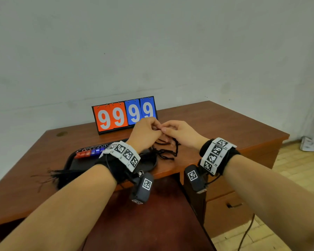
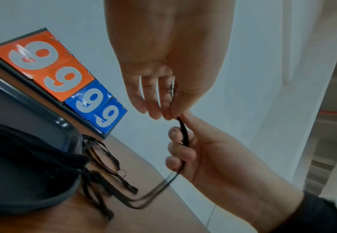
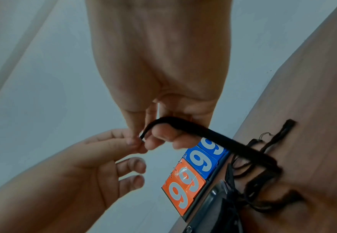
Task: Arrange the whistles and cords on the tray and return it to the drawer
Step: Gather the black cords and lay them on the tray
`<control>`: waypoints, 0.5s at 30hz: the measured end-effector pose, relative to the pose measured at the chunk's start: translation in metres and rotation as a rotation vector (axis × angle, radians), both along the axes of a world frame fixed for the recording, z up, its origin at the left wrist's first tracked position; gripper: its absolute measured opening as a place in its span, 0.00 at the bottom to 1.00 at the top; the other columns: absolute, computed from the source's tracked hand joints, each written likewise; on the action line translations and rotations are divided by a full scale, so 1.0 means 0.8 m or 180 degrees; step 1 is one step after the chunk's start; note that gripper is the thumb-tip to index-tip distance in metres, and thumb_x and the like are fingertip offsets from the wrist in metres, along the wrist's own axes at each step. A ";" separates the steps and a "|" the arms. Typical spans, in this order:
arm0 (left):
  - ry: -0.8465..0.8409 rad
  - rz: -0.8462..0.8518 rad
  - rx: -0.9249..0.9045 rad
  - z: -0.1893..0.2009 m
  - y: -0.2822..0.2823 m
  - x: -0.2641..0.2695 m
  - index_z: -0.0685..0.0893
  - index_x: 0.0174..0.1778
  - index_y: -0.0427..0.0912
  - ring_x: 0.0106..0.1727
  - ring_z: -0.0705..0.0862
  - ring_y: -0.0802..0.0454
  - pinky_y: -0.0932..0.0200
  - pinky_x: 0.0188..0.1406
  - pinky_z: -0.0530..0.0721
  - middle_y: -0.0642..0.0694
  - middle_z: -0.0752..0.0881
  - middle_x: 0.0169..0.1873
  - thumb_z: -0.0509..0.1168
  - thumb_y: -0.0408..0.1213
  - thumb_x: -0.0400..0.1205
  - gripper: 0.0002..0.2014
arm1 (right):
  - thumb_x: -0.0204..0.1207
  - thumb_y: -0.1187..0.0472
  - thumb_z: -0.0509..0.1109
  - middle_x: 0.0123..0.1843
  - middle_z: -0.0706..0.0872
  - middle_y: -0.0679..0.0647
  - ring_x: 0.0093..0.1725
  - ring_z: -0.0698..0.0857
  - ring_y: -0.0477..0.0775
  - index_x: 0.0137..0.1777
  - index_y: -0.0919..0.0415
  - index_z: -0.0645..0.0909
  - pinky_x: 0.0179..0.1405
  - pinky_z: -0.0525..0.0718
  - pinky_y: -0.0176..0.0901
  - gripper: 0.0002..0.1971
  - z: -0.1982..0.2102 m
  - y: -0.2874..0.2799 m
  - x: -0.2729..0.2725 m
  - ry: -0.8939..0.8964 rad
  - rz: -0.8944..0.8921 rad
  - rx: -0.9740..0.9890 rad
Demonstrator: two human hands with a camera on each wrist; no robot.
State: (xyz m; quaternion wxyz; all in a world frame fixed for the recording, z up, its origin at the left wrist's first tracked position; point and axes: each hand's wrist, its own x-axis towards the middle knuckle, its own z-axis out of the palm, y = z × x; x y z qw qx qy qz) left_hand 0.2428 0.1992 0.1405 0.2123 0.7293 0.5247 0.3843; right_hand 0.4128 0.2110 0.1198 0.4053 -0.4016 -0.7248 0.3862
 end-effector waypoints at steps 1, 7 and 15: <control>-0.0040 0.0104 0.0039 0.001 -0.001 -0.009 0.85 0.44 0.48 0.43 0.89 0.52 0.52 0.49 0.90 0.49 0.90 0.39 0.73 0.34 0.77 0.05 | 0.83 0.61 0.68 0.33 0.86 0.53 0.24 0.78 0.46 0.60 0.63 0.84 0.28 0.80 0.39 0.09 0.000 0.001 -0.003 -0.0010 0.0033 -0.0010; -0.0811 0.0633 0.0038 0.006 -0.005 -0.069 0.83 0.45 0.43 0.34 0.87 0.52 0.62 0.33 0.83 0.40 0.88 0.42 0.70 0.28 0.79 0.06 | 0.82 0.63 0.70 0.34 0.85 0.54 0.23 0.74 0.44 0.58 0.62 0.85 0.21 0.73 0.33 0.08 0.017 -0.003 -0.016 -0.0065 -0.0082 -0.0250; -0.1615 0.1142 -0.0198 0.004 -0.009 -0.163 0.85 0.46 0.39 0.32 0.85 0.52 0.60 0.32 0.86 0.38 0.89 0.45 0.71 0.26 0.79 0.04 | 0.81 0.62 0.71 0.32 0.85 0.52 0.23 0.71 0.45 0.55 0.60 0.88 0.22 0.69 0.36 0.07 0.025 -0.001 -0.038 -0.0045 -0.0199 -0.0318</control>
